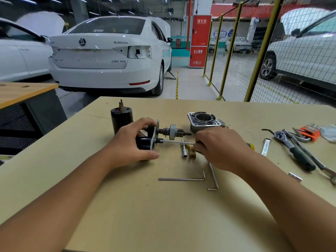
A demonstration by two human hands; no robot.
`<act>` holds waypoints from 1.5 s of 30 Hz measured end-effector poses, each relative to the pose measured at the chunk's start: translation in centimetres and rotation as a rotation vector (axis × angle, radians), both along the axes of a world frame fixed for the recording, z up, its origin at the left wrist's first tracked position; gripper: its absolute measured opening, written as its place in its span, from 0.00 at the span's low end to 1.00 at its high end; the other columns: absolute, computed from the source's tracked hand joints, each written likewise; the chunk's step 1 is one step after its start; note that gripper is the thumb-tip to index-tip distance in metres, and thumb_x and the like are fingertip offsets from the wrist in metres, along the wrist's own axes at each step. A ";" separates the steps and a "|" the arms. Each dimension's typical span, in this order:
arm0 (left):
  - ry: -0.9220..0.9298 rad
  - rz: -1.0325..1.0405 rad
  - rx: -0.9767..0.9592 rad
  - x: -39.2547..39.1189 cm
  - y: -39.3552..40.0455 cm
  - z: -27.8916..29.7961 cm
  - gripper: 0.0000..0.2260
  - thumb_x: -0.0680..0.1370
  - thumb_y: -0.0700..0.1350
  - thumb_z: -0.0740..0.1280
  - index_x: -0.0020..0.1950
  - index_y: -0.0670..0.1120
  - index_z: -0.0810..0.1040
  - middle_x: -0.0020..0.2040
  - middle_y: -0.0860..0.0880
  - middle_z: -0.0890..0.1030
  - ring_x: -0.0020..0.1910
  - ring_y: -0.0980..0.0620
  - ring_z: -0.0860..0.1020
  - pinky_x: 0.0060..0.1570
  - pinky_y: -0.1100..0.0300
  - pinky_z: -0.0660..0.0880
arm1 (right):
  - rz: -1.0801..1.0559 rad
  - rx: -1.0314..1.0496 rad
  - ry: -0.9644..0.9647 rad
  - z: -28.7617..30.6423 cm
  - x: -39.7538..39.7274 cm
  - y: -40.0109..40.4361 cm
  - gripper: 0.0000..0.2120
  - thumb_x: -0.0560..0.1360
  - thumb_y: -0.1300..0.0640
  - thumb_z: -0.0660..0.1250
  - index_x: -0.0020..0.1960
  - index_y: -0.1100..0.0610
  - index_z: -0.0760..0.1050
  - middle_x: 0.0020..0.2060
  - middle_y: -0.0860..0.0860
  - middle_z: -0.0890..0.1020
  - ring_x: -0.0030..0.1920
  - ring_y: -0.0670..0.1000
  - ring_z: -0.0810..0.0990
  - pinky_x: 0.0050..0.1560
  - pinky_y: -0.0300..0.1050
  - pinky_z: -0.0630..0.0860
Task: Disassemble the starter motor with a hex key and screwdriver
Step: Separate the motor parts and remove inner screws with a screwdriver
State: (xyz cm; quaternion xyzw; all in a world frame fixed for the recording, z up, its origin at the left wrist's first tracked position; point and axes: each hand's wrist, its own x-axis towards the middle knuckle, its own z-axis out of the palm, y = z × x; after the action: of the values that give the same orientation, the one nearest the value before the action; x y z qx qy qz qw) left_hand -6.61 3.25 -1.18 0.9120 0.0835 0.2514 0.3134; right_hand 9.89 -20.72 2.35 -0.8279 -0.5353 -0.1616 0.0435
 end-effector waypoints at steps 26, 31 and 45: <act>0.013 -0.041 0.076 0.4 -0.6 -0.2 0.26 0.64 0.65 0.79 0.61 0.62 0.82 0.59 0.63 0.76 0.60 0.61 0.76 0.60 0.63 0.73 | -0.051 0.026 -0.092 -0.3 -1.4 0.6 0.08 0.83 0.46 0.59 0.50 0.49 0.72 0.44 0.46 0.77 0.42 0.52 0.78 0.34 0.45 0.71; 0.015 -0.040 0.073 0.4 -0.7 -0.1 0.26 0.64 0.65 0.78 0.60 0.64 0.82 0.59 0.62 0.76 0.60 0.61 0.76 0.60 0.63 0.73 | -0.024 0.004 -0.078 -0.5 -1.4 0.6 0.05 0.83 0.48 0.59 0.52 0.48 0.64 0.42 0.46 0.76 0.38 0.54 0.78 0.33 0.48 0.73; 0.025 -0.036 0.072 0.4 -0.9 -0.1 0.27 0.63 0.67 0.77 0.62 0.63 0.82 0.59 0.65 0.74 0.60 0.62 0.76 0.58 0.65 0.73 | -0.008 0.003 -0.124 -0.8 -2.0 1.0 0.06 0.83 0.49 0.59 0.51 0.47 0.63 0.41 0.46 0.73 0.37 0.53 0.74 0.28 0.45 0.62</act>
State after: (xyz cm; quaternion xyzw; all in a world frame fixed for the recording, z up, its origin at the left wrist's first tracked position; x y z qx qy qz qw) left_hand -6.21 2.40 -1.25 0.9270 0.0618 0.2373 0.2837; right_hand 7.92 -19.71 1.58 -0.8184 -0.5334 -0.2136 0.0106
